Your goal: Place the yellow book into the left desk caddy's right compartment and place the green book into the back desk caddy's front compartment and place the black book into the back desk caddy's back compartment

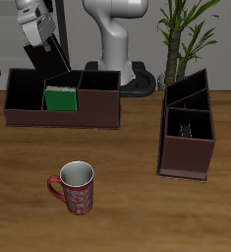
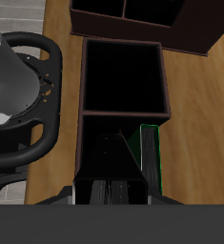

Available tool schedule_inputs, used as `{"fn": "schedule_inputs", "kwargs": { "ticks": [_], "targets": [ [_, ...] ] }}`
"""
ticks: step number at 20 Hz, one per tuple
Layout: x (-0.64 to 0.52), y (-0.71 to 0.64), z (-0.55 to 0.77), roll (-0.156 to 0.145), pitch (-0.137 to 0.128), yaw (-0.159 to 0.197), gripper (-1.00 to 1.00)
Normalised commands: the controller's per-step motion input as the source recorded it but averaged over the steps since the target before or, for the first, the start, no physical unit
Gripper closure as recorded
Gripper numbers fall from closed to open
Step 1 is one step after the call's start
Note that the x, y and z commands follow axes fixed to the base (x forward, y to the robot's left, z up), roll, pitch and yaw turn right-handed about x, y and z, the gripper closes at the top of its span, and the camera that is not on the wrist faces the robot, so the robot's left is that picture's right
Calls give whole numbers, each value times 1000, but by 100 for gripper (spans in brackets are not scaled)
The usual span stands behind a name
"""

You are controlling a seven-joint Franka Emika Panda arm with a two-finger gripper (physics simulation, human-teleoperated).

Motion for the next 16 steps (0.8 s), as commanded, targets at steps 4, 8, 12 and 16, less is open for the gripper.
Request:
{"fn": "schedule_inputs", "kwargs": {
  "ticks": [4, 8, 12, 16],
  "targets": [
    [6, 9, -89, 29, 28, -6, 100],
    [43, 157, -79, 44, 20, -11, 100],
    [15, 252, -47, 68, 5, 5, 100],
    [5, 89, -103, 26, 21, -8, 100]
  ]
}}
